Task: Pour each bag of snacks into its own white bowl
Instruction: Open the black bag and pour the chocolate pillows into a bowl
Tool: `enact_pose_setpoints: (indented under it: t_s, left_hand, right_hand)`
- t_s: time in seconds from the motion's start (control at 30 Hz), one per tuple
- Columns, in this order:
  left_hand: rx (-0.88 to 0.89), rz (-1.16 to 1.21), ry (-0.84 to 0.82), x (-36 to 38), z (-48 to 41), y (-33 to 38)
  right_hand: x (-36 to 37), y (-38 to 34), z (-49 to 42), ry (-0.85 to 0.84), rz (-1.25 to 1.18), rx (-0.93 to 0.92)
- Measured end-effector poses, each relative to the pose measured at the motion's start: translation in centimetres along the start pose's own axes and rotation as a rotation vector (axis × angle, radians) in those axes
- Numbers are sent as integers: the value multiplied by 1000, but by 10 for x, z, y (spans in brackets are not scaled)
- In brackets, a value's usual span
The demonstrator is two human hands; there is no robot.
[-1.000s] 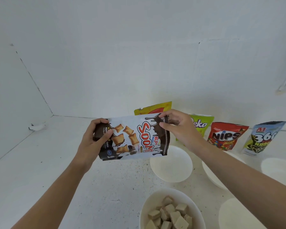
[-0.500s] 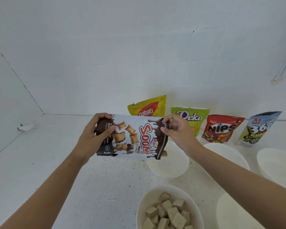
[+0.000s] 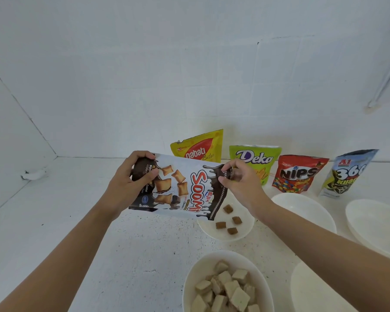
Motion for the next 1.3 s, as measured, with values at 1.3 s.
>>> enact_pose_setpoints:
  t_s: [1.3]
  left_hand:
    - [173,-107,-19,10,-17,46]
  right_hand:
    - [-7,0,-4,142,63,-112]
Point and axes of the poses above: each hand's wrist, its own z-axis away from the middle knuckle, its own x-axis out of the palm, y = z × x, the point moved 7 cm from there along -z, towards the middle knuckle, and after that the axes turned 8 degrees about x, right-handed, at the moved point
